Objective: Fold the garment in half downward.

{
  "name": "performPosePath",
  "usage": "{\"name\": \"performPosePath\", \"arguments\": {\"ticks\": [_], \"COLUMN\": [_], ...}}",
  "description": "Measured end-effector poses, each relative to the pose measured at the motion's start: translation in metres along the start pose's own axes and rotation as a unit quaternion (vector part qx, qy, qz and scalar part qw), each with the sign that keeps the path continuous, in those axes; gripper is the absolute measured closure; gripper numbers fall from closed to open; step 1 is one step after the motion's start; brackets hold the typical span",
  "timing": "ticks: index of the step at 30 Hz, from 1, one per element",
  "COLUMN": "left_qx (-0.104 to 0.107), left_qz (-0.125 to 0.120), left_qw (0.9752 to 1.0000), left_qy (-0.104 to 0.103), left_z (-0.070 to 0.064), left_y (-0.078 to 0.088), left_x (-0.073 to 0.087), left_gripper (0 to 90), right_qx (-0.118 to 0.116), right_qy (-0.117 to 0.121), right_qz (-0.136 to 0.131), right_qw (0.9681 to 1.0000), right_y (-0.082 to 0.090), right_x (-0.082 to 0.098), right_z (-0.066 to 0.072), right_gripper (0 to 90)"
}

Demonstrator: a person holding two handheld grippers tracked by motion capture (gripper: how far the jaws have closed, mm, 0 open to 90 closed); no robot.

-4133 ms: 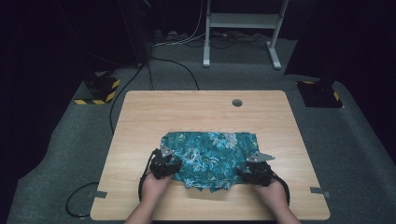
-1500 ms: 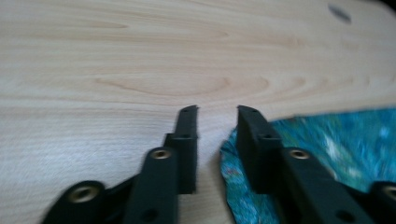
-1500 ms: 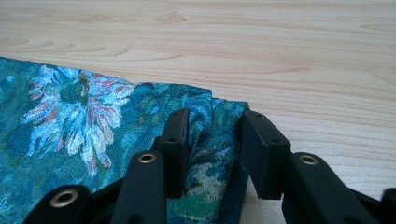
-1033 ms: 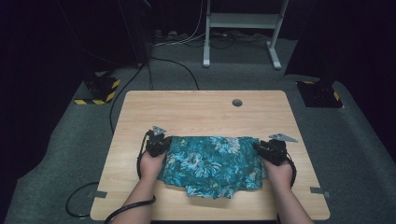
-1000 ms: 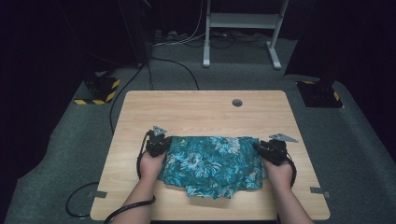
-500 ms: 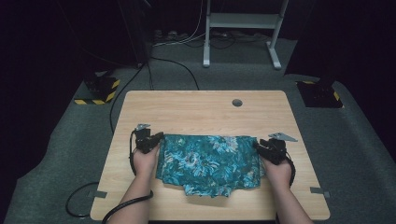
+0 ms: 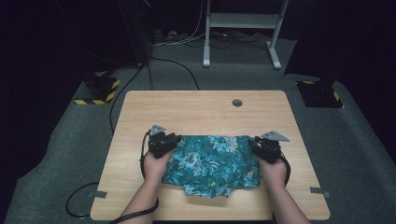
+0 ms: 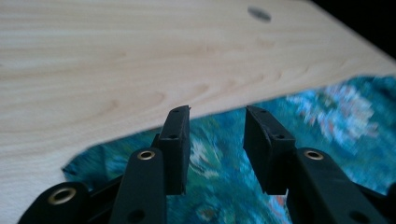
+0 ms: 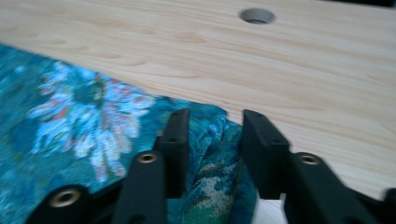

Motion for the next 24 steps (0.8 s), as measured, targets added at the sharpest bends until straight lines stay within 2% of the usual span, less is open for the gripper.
{"name": "performPosePath", "arguments": {"ticks": [3,5,6,8,9,10,12,13,14,17,19,21,24], "left_qx": [-0.009,-0.021,-0.027,-0.028,-0.031,-0.031,-0.032,-0.030,-0.031,-0.031,-0.029,-0.027,-0.027], "left_qz": [0.027,0.045,0.053,0.045,0.046,0.047,0.047,0.038,0.031,0.012,0.012,0.021,0.040], "left_qw": [0.9995,0.9987,0.9982,0.9983,0.9981,0.9980,0.9979,0.9983,0.9986,0.9994,0.9995,0.9994,0.9988], "left_qy": [0.011,0.012,0.012,0.025,0.027,0.028,0.031,0.034,0.029,0.013,-0.003,-0.005,0.002], "left_z": [0.008,0.014,0.018,0.024,0.027,0.029,0.033,0.033,0.033,0.028,0.023,0.021,0.024], "left_y": [-0.008,-0.012,-0.014,-0.012,-0.011,-0.011,-0.010,-0.008,-0.006,0.002,0.002,-0.002,-0.009], "left_x": [0.010,0.017,0.020,0.022,0.022,0.022,0.020,0.017,0.014,0.007,0.004,0.007,0.016], "left_gripper": [63.0,63.5,63.9,67.5,67.4,66.8,64.4,61.0,57.1,52.9,51.5,49.7,48.6], "right_qx": [-0.002,0.008,0.014,0.027,0.029,0.041,0.038,0.040,0.047,0.046,0.035,0.019,0.008], "right_qy": [0.000,-0.001,-0.002,-0.009,-0.015,-0.017,-0.034,-0.040,-0.040,-0.025,-0.005,0.014,0.015], "right_qz": [0.029,0.052,0.055,0.059,0.057,0.063,0.068,0.070,0.066,0.035,0.017,0.024,0.055], "right_qw": [0.9996,0.9986,0.9984,0.9979,0.9978,0.9970,0.9964,0.9959,0.9959,0.9980,0.9992,0.9995,0.9984], "right_y": [-0.010,-0.018,-0.020,-0.023,-0.024,-0.024,-0.025,-0.024,-0.022,-0.014,-0.011,-0.015,-0.027], "right_x": [0.005,0.008,0.008,0.006,0.005,0.004,0.004,0.003,0.000,-0.009,-0.014,-0.014,-0.005], "right_z": [0.001,-0.004,-0.006,-0.014,-0.018,-0.023,-0.031,-0.033,-0.033,-0.024,-0.014,-0.004,0.002], "right_gripper": [74.1,73.5,72.4,71.1,70.5,68.2,63.8,62.8,62.8,58.9,57.7,57.7,55.4]}}
Point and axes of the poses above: each handheld gripper's, and its own axes: y roughly backward along the jaws, x roughly out of its underside, z roughly to its left, the point moved 5 cm from there along -y, roughly forward along the jaws, and after that the axes turned 14 degrees about -y, right-handed, at the moved point
